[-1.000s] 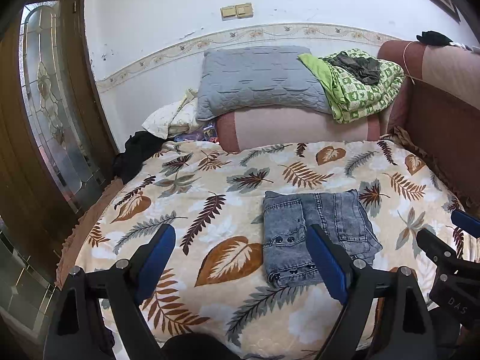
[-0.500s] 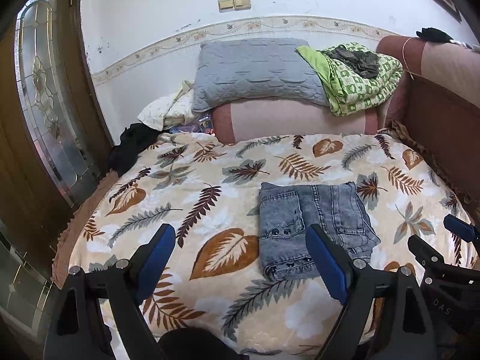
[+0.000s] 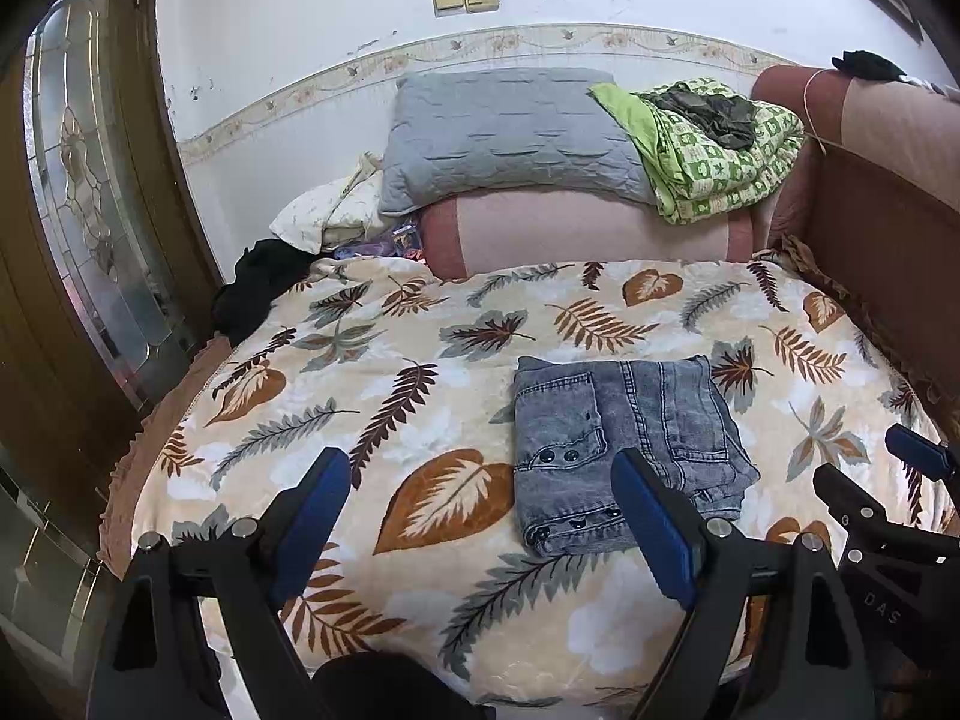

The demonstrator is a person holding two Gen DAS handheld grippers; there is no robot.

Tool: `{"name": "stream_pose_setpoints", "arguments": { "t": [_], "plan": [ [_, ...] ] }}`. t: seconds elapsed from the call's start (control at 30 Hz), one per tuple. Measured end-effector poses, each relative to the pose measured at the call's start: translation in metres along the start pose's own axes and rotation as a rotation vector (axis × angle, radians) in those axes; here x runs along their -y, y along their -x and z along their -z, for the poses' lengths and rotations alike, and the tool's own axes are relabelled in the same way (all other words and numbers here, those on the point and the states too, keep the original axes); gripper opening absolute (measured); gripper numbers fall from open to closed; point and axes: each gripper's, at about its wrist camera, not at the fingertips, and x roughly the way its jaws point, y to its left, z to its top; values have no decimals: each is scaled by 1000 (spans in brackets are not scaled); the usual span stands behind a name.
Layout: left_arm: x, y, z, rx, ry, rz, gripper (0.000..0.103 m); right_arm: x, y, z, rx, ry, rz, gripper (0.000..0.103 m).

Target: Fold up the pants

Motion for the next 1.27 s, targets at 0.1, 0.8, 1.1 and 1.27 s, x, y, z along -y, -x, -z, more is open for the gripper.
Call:
{"name": "stream_pose_setpoints", "arguments": {
  "t": [0.1,0.8,1.1,1.27],
  "plan": [
    [0,-1,0,0,2,-2,89,-1,0,0,0,0,-1,75],
    [-9,-1,-2,28,31,52,89,-17,-2,-4,-3,36,-10,75],
    [-25,-3,-6,46,83,90,89,-32,-9,-7,-12,77,-24,75],
    [-32,-16,-8,23,138,118,91,-29,-22,-7,-39,66,-37,75]
  ]
}}
